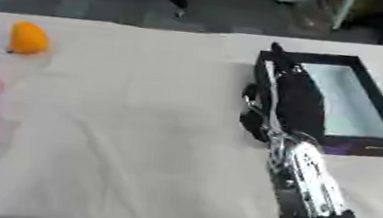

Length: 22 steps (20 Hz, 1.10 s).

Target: Pick up the objects with one hand, pass them to the other hand, and then place them into the box on the other side of the table.

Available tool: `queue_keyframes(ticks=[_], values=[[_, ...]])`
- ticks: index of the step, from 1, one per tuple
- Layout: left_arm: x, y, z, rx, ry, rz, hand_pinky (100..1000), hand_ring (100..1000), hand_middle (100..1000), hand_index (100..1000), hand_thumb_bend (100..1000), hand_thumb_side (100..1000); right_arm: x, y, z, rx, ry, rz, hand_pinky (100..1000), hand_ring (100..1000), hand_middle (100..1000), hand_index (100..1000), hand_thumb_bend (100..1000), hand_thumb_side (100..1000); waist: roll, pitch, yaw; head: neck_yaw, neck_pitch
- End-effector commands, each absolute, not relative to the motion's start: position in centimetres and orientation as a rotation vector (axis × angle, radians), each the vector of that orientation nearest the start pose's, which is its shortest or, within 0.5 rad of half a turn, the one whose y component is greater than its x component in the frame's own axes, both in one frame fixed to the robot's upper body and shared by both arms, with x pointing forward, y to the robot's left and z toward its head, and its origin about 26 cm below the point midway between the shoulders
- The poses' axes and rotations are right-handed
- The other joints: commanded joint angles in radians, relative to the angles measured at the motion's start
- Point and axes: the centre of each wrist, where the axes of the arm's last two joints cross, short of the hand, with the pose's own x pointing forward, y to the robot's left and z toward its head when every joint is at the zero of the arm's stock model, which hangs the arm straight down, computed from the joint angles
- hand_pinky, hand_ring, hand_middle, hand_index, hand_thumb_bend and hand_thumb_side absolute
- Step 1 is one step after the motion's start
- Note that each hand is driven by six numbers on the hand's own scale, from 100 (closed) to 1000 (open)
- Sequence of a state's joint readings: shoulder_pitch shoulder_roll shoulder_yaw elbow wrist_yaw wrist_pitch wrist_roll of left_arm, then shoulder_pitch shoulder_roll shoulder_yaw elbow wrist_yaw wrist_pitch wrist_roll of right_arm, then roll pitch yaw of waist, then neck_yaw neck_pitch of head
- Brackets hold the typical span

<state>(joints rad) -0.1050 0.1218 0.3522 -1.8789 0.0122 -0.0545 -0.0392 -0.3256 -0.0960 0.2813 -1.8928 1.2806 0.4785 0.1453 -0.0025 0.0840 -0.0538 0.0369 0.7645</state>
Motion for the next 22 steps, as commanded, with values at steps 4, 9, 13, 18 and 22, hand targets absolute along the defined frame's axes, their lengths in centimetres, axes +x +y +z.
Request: queue_keyframes(ticks=[4, 9, 13, 18, 22], values=[[27.6, 34.4, 11.8, 0.364, -2.05, 0.059, 756, 616, 597, 575, 182, 100, 30.0, -14.9, 16.7, -1.194, -1.654, 0.807, 451, 776, 772, 986, 100, 180, 0.001, -0.013, 0.001, -0.003, 0.006], [27.6, 35.9, 12.7, 0.501, -2.021, -0.09, 770, 627, 609, 601, 227, 109, 30.1, -14.9, 16.5, -1.179, -1.65, 0.815, 455, 777, 773, 989, 100, 196, 0.004, -0.016, -0.003, -0.004, 0.006], [29.3, 41.8, 16.5, 0.822, -1.768, -0.8, 816, 684, 677, 752, 467, 368, 30.1, -15.0, 16.1, -1.184, -1.637, 0.836, 455, 778, 774, 991, 100, 204, 0.026, -0.028, -0.007, 0.0, 0.006], [32.2, 48.7, 18.4, 0.747, -1.156, -1.572, 846, 749, 757, 886, 708, 354, 30.1, -15.0, 15.6, -1.185, -1.634, 0.871, 453, 776, 772, 992, 100, 211, 0.054, -0.049, -0.021, 0.014, 0.006], [33.8, 50.8, 16.8, 0.621, -0.894, -1.747, 846, 761, 773, 887, 699, 323, 30.1, -14.8, 15.5, -1.166, -1.637, 0.894, 458, 777, 773, 992, 100, 214, 0.053, -0.055, -0.03, 0.022, 0.006]])
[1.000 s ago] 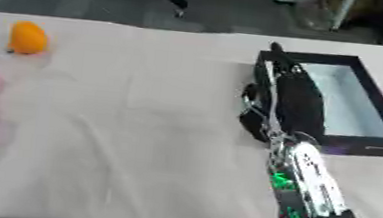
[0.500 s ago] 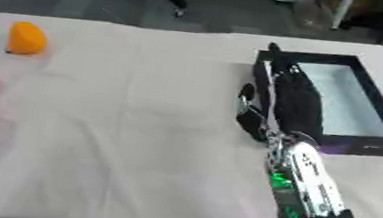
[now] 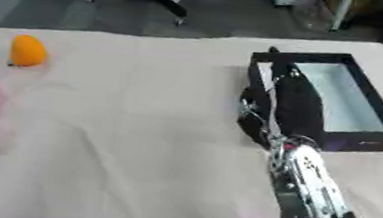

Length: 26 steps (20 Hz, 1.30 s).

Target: Pick up the objects with one hand, pass them to the other hand, and then place them into the box on the other side of the table.

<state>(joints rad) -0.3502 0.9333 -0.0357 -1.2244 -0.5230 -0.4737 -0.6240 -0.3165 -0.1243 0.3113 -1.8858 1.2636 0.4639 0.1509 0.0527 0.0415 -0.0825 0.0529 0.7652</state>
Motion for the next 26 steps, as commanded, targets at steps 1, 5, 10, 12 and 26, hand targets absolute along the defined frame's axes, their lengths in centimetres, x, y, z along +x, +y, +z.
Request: queue_keyframes(ticks=[1, 5, 10, 12, 26], values=[[34.1, 50.9, 16.3, 0.61, -0.875, -1.757, 846, 762, 774, 887, 696, 320, 30.1, -14.8, 15.6, -1.164, -1.637, 0.894, 459, 777, 773, 992, 100, 214, -0.004, -0.013, -0.003, 0.006, 0.005], [35.0, 50.9, 14.8, 0.605, -0.821, -1.795, 846, 766, 777, 889, 661, 315, 30.1, -14.8, 15.7, -1.16, -1.638, 0.888, 456, 776, 773, 993, 100, 218, -0.008, -0.009, -0.006, 0.006, 0.005], [35.4, 50.7, 13.3, 0.646, -0.822, -1.786, 836, 748, 756, 863, 581, 319, 30.1, -14.8, 15.7, -1.156, -1.641, 0.884, 457, 776, 773, 993, 100, 219, -0.01, -0.007, -0.006, 0.002, 0.005], [35.4, 50.5, 12.5, 0.654, -0.841, -1.773, 827, 741, 748, 854, 573, 319, 30.1, -14.8, 15.7, -1.155, -1.641, 0.883, 456, 775, 772, 993, 100, 220, -0.011, -0.007, -0.005, 0.003, 0.005], [39.3, 43.9, 14.7, 0.807, -1.611, -1.244, 690, 440, 370, 422, 259, 172, 30.2, -12.1, 17.6, -1.102, -1.683, 1.131, 626, 797, 785, 980, 100, 173, -0.026, -0.017, 0.024, -0.003, 0.005]])
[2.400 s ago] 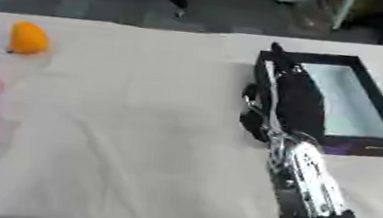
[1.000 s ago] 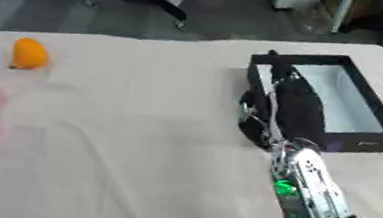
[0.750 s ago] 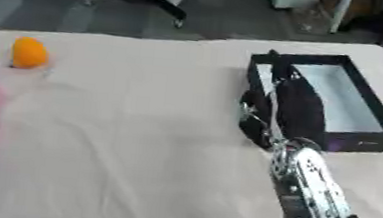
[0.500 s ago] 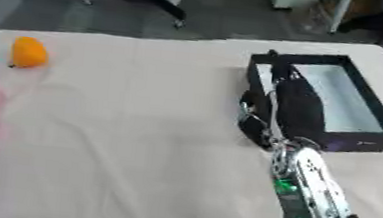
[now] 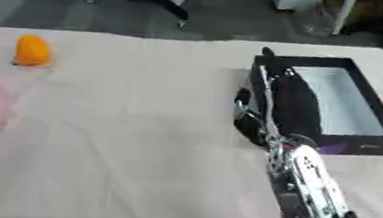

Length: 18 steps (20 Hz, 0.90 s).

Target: Pick up the objects with one hand, pass them to the other hand, and then place them into the box on the other side of the table.

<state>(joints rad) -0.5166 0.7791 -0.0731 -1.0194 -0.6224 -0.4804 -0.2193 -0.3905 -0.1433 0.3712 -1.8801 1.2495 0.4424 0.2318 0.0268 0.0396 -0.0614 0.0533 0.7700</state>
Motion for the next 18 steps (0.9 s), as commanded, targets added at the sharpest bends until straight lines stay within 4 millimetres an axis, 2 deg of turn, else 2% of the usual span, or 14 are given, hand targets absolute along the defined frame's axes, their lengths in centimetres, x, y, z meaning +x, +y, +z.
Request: queue_keyframes(ticks=[1, 2, 3, 4, 5, 6, 7, 9, 13, 18], values=[[40.3, 41.8, 14.4, 0.725, -1.685, -1.176, 690, 442, 373, 424, 277, 174, 30.1, -11.4, 18.3, -1.104, -1.688, 1.201, 665, 799, 788, 976, 100, 157, -0.003, -0.016, 0.007, -0.006, 0.0], [41.1, 39.8, 14.2, 0.641, -1.739, -1.119, 690, 442, 372, 422, 278, 171, 30.0, -10.8, 19.1, -1.11, -1.69, 1.26, 680, 800, 790, 975, 100, 156, -0.005, -0.017, 0.01, -0.008, 0.0], [41.8, 37.6, 13.9, 0.552, -1.78, -1.08, 694, 453, 385, 435, 307, 184, 29.9, -10.2, 19.8, -1.119, -1.69, 1.317, 772, 812, 805, 976, 100, 163, -0.009, -0.018, 0.011, -0.009, 0.0], [42.4, 35.4, 13.8, 0.465, -1.807, -1.06, 694, 455, 386, 436, 312, 186, 29.8, -9.7, 20.4, -1.131, -1.685, 1.371, 792, 815, 808, 976, 100, 165, -0.011, -0.018, 0.013, -0.009, 0.0], [42.9, 33.5, 13.7, 0.39, -1.824, -1.054, 697, 458, 389, 439, 328, 197, 29.7, -9.2, 21.0, -1.144, -1.681, 1.419, 872, 827, 824, 978, 122, 179, -0.014, -0.017, 0.014, -0.009, 0.0], [43.2, 31.7, 13.7, 0.321, -1.834, -1.056, 697, 458, 389, 439, 333, 198, 29.6, -8.8, 21.4, -1.16, -1.673, 1.465, 895, 831, 830, 979, 139, 188, -0.016, -0.017, 0.016, -0.01, 0.0], [43.5, 30.2, 13.7, 0.26, -1.838, -1.059, 699, 461, 391, 441, 348, 206, 29.5, -8.4, 21.8, -1.179, -1.667, 1.509, 960, 843, 848, 982, 199, 207, -0.017, -0.016, 0.017, -0.01, 0.0], [44.0, 27.7, 13.6, 0.154, -1.834, -1.075, 699, 463, 391, 441, 354, 207, 29.3, -7.5, 22.4, -1.221, -1.664, 1.582, 1000, 860, 871, 985, 246, 223, -0.017, -0.014, 0.02, -0.008, 0.0], [44.5, 24.8, 13.9, 0.019, -1.821, -1.116, 704, 467, 394, 444, 369, 218, 29.3, -6.2, 22.4, -1.253, -1.686, 1.646, 1000, 880, 895, 992, 285, 268, -0.014, -0.012, 0.023, -0.008, 0.0], [44.6, 22.9, 14.4, -0.062, -1.823, -1.156, 707, 470, 395, 446, 382, 228, 29.9, -5.4, 21.6, -1.257, -1.693, 1.66, 1000, 902, 933, 1000, 303, 273, -0.013, -0.013, 0.025, -0.009, 0.0]])
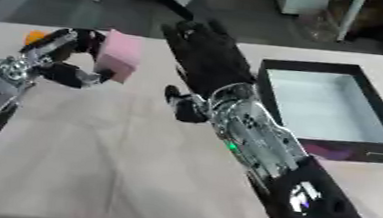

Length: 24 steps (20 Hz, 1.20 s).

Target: Pick up the objects with one hand, pass them to the other hand, and then place them into the box on the other side of the table.

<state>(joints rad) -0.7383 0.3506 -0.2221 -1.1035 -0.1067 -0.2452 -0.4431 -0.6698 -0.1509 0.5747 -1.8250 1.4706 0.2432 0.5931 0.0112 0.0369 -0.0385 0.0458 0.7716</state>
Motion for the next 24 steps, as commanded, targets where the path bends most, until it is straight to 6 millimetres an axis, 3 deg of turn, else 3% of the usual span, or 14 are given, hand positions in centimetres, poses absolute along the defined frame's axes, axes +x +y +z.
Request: queue_keyframes(ticks=[1, 5, 7, 17, 24], values=[[44.6, 22.6, 14.5, -0.074, -1.822, -1.164, 708, 471, 396, 447, 385, 230, 30.0, -5.3, 21.5, 1.684, 2.267, -2.23, 1000, 903, 938, 1000, 307, 270, 0.003, -0.011, 0.002, -0.002, -0.002], [44.6, 21.9, 14.7, -0.118, -1.813, -1.203, 708, 471, 396, 448, 390, 235, 30.2, -5.1, 21.0, 1.672, 2.258, -2.242, 1000, 906, 958, 1000, 448, 263, 0.002, -0.011, 0.005, 0.0, -0.002], [44.5, 21.6, 14.9, -0.144, -1.809, -1.216, 708, 470, 394, 447, 391, 235, 30.3, -5.0, 20.9, 1.676, 2.25, -2.239, 1000, 903, 959, 1000, 473, 244, 0.002, -0.011, 0.006, 0.0, -0.002], [44.3, 20.0, 15.7, -0.259, -1.78, -1.273, 708, 470, 393, 447, 393, 233, 30.5, -4.7, 20.7, 1.673, 2.233, -2.206, 1000, 898, 961, 1000, 492, 218, 0.002, -0.01, 0.007, 0.002, -0.002], [44.5, 18.9, 15.1, -0.384, -1.689, -1.288, 705, 468, 392, 446, 384, 213, 30.3, -4.3, 21.2, 1.638, 2.19, -2.204, 1000, 898, 967, 1000, 469, 124, 0.006, -0.009, 0.005, 0.004, -0.002]])
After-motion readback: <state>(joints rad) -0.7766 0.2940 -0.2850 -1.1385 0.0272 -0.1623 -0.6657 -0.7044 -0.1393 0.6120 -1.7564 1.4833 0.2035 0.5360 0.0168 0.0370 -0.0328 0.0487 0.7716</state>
